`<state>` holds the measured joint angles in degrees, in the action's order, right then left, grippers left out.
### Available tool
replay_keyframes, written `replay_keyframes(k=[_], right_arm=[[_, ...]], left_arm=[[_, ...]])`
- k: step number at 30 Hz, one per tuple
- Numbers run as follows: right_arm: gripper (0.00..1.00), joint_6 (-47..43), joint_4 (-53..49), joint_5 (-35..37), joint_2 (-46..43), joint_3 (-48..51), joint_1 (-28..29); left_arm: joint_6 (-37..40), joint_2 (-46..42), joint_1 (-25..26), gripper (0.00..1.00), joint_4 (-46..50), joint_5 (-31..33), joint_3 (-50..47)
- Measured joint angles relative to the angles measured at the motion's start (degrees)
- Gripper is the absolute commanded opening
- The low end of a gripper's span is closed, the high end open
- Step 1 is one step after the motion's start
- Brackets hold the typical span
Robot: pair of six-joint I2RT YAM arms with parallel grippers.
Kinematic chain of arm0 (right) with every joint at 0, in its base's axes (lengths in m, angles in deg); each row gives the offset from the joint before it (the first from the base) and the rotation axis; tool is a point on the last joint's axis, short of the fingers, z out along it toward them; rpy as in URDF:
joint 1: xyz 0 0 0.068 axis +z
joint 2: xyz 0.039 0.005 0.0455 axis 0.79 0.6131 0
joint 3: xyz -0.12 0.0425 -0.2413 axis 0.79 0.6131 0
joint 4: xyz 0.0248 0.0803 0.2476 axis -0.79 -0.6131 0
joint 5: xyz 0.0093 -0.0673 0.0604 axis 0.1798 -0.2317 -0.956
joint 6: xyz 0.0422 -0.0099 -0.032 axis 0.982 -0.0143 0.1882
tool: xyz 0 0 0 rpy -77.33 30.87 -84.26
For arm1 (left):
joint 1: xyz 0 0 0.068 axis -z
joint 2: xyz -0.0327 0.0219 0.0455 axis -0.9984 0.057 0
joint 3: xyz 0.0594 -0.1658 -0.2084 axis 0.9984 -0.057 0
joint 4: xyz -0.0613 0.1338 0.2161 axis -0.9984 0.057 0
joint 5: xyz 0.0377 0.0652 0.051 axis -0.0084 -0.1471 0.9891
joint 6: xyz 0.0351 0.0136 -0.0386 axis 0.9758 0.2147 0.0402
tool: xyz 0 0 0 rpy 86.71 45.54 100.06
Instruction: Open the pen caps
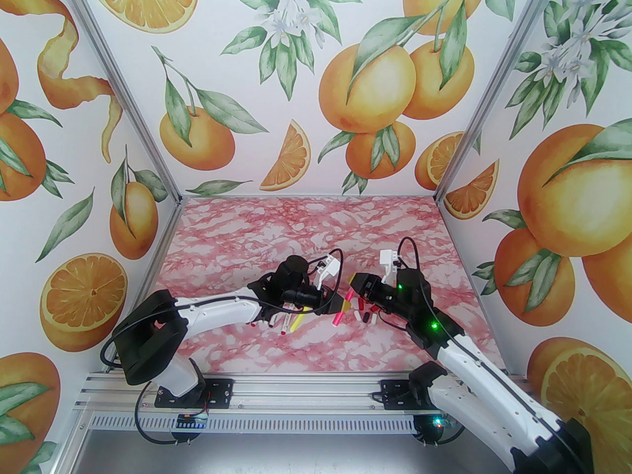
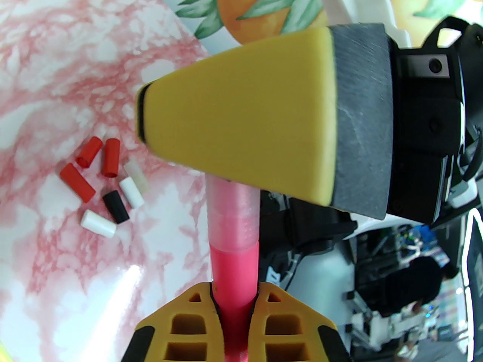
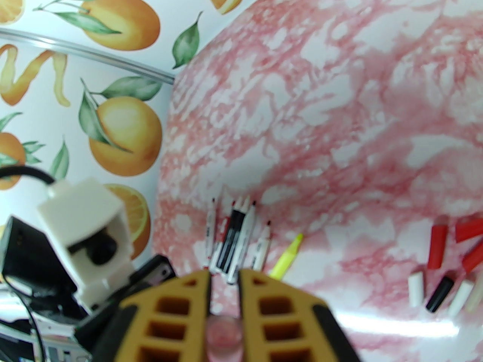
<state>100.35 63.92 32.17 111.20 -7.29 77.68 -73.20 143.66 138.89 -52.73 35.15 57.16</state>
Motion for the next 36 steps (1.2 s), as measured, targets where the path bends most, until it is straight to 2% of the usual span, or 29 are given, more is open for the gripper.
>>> replay_keyframes(k=[5,12,17,24,27,30,34,36], right_arm=[[0.01,0.0,-0.85,0.37,-0.24,0.0,-0.2],[0.0,-1.4,-3.1,-9.29,1.07,-2.36,-8.28],[0.0,-2.01,-2.8,-12.7,2.64,-3.48,-10.62],[0.0,-2.62,-2.58,-14.1,2.93,-3.48,-12.76],[0.0,-2.78,0.72,-10.27,3.48,-4.22,-16.26],[0.0,-2.32,5.07,-9.05,3.76,-5.7,-17.38],[0.0,-1.99,7.32,-9.33,3.45,-6.32,-17.31],[0.0,-2.21,6.78,-9.33,2.71,-6.27,-17.31]], left_arm=[[1.36,0.0,0.26,0.0,0.74,0.11,0.07],[4.09,-0.66,1.31,0.0,-1.38,3.96,0.15],[4.33,-1.2,1.31,0.0,-2.21,5.18,0.15],[4.39,-1.2,1.31,0.0,-2.89,5.22,0.13],[4.81,-1.79,2.34,0.0,-0.33,1.44,-0.7],[4.87,-1.79,4.26,0.11,2.6,-0.68,-1.09],[4.04,-2.64,3.8,0.28,3.45,-0.7,-1.09],[4.02,-4.26,2.78,0.42,4.31,-0.02,-1.05]])
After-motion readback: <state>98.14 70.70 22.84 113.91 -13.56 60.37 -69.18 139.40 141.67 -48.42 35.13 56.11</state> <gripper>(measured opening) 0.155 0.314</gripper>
